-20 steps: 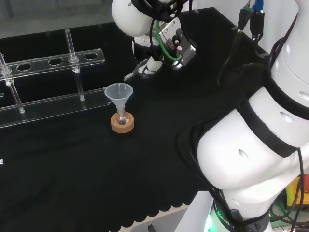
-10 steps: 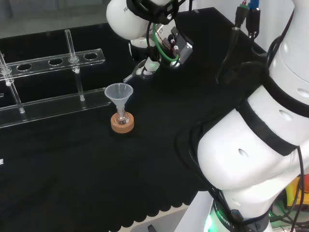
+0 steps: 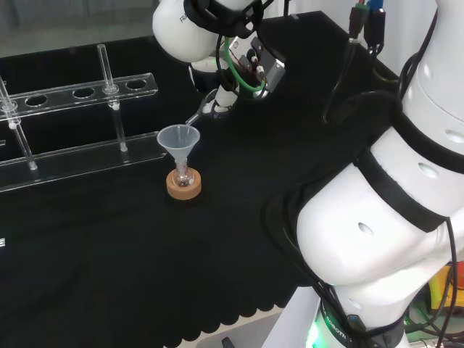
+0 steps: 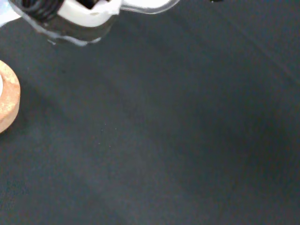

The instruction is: Pour all the NaCl from the weighing funnel into the round-bottom flask.

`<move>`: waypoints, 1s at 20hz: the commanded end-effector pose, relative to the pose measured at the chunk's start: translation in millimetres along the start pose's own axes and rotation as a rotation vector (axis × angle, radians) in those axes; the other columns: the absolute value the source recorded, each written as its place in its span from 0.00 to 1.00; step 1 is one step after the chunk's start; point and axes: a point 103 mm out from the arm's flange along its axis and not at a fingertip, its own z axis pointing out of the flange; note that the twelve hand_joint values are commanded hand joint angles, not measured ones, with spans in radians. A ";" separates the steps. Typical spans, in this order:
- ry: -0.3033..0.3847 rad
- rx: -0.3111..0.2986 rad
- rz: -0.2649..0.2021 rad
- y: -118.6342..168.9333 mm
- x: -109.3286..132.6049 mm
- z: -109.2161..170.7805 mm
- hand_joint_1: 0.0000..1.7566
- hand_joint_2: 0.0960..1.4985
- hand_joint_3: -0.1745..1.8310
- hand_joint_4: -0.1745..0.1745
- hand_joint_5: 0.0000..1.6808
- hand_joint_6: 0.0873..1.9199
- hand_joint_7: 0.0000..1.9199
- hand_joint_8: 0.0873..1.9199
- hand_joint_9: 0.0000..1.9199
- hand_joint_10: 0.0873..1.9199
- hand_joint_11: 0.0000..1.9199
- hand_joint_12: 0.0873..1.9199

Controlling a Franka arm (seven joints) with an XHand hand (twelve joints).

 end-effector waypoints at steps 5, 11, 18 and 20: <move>-0.034 -0.013 -0.024 -4.7 -14.1 0.0 0.64 0.46 0.29 1.00 0.83 0.13 0.86 0.00 0.62 0.02 0.00 0.80; -0.067 -0.023 -0.039 -10.6 -22.1 0.0 0.64 0.46 0.30 1.00 0.83 0.13 0.86 0.00 0.62 0.02 0.00 0.80; -0.089 -0.014 -0.051 -9.5 -22.5 -5.0 0.64 0.45 0.30 1.00 0.83 0.13 0.86 0.00 0.62 0.02 0.00 0.80; -0.084 -0.013 -0.047 -8.0 -21.7 -7.7 0.64 0.45 0.30 1.00 0.83 0.13 0.86 0.00 0.62 0.02 0.00 0.80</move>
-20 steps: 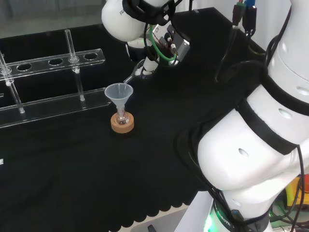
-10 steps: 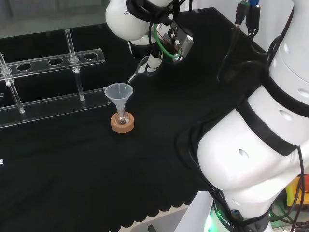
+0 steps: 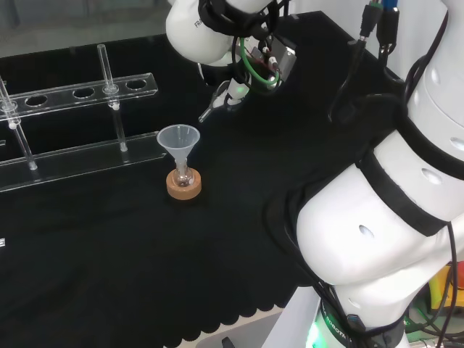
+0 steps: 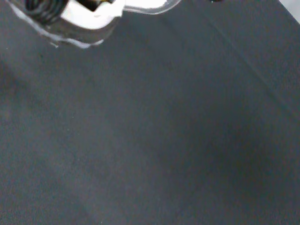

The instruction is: Pour all the NaCl from the weighing funnel into the round-bottom flask.

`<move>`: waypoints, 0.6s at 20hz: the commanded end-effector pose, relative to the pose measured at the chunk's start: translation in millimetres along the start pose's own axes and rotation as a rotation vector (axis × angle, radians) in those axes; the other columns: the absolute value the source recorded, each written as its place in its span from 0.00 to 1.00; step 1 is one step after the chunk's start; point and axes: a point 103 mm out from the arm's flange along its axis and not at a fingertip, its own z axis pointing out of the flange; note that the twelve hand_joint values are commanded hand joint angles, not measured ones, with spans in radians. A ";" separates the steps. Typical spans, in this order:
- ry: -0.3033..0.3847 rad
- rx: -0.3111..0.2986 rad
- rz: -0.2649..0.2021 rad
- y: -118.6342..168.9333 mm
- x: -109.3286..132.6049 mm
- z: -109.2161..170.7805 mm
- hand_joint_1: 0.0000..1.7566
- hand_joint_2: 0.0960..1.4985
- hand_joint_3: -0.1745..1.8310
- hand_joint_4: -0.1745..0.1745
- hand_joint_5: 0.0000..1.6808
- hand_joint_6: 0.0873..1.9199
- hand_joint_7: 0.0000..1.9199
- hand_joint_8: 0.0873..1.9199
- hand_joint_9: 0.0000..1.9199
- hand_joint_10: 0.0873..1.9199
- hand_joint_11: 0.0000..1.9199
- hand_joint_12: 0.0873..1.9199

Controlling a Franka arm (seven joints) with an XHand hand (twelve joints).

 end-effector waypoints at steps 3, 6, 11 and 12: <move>0.013 0.010 0.006 6.1 2.4 -7.9 0.64 0.45 0.30 1.00 0.83 0.13 0.86 0.00 0.62 0.02 0.00 0.80; 0.023 -0.002 0.007 9.1 4.5 -10.2 0.64 0.45 0.31 1.00 0.83 0.13 0.86 0.00 0.62 0.02 0.00 0.80; 0.001 -0.008 -0.017 12.3 10.0 -12.6 0.64 0.45 0.31 1.00 0.83 0.13 0.86 0.00 0.62 0.02 0.00 0.80; -0.012 -0.008 -0.025 12.7 11.4 -13.1 0.64 0.45 0.31 1.00 0.83 0.13 0.86 0.00 0.62 0.02 0.00 0.80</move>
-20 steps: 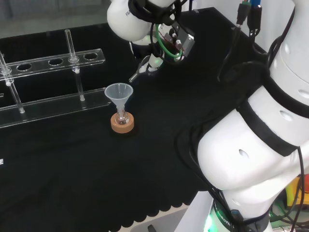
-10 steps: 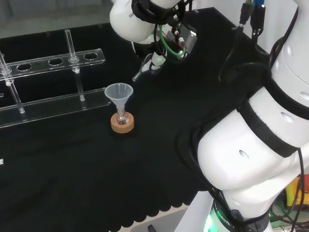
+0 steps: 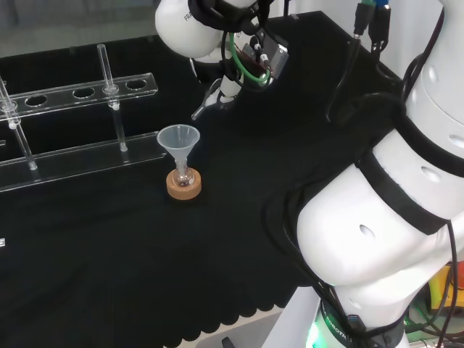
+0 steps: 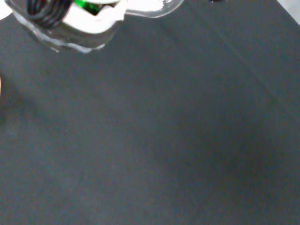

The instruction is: Pour all the NaCl from the weighing funnel into the round-bottom flask.

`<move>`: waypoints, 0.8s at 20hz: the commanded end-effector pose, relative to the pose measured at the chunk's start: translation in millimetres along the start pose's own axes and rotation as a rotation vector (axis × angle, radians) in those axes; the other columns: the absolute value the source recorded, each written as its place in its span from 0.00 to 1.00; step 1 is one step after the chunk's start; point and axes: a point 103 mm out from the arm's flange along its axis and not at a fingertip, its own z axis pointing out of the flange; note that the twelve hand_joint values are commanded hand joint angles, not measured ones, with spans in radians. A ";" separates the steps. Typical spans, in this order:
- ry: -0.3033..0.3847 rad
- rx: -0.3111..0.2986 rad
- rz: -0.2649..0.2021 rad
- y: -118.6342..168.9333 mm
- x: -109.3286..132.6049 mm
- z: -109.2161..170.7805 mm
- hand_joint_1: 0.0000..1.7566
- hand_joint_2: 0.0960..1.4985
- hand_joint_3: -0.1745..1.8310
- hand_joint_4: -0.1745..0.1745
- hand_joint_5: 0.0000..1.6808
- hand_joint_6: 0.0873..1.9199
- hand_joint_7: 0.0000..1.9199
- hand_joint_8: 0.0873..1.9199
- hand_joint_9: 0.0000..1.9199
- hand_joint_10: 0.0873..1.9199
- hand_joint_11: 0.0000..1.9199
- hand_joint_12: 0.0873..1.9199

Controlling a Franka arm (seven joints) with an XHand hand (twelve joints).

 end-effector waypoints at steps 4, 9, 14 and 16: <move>-0.086 -0.005 -0.063 5.7 15.6 -4.8 0.64 0.45 0.31 1.00 0.83 0.14 0.86 0.00 0.62 0.02 0.00 0.80; -0.124 0.000 -0.094 12.8 29.2 -11.0 0.64 0.45 0.31 1.00 0.83 0.14 0.86 0.00 0.62 0.02 0.00 0.80; -0.158 -0.005 -0.119 21.2 41.2 -18.6 0.64 0.45 0.31 1.00 0.83 0.14 0.86 0.00 0.63 0.02 0.00 0.80; -0.172 -0.009 -0.130 23.8 44.3 -20.7 0.64 0.44 0.32 1.00 0.83 0.14 0.86 0.00 0.63 0.02 0.00 0.80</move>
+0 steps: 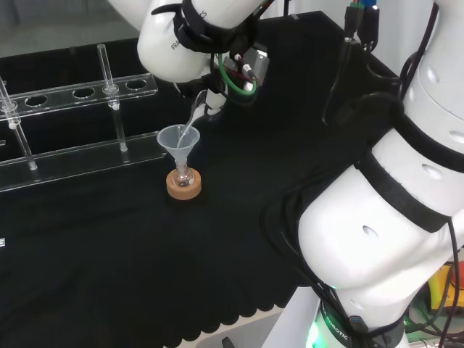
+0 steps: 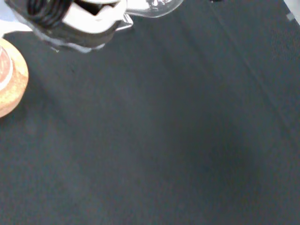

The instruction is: Pour all the NaCl from the weighing funnel into the round-bottom flask.

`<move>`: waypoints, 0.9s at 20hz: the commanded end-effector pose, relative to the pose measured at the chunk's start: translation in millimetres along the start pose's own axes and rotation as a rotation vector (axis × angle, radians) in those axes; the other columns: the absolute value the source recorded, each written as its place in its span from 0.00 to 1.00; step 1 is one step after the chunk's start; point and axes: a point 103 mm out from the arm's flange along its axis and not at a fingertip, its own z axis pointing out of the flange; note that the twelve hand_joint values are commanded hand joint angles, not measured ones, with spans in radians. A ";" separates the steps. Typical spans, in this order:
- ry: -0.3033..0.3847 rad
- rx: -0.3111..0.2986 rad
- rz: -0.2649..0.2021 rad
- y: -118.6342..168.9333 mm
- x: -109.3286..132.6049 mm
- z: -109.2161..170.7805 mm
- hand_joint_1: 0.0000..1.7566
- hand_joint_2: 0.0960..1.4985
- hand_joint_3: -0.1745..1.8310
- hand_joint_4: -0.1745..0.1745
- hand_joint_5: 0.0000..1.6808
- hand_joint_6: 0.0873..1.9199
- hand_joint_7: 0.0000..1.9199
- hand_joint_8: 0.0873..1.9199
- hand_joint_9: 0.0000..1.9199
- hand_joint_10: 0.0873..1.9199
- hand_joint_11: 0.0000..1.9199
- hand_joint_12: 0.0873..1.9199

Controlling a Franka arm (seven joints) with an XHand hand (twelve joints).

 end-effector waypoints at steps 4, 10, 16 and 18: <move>-0.048 -0.007 -0.034 10.6 8.2 -9.4 0.64 0.44 0.32 1.00 0.83 0.14 0.86 0.00 0.63 0.02 0.00 0.80; -0.064 -0.010 -0.049 9.0 7.5 -6.7 0.64 0.44 0.32 1.00 0.83 0.14 0.86 0.00 0.63 0.02 0.00 0.80; -0.097 -0.021 -0.067 9.7 6.5 -8.4 0.64 0.44 0.32 1.00 0.83 0.14 0.86 0.00 0.63 0.02 0.00 0.80; -0.110 -0.024 -0.073 9.8 5.8 -8.4 0.64 0.44 0.32 1.00 0.83 0.14 0.86 0.00 0.63 0.02 0.00 0.80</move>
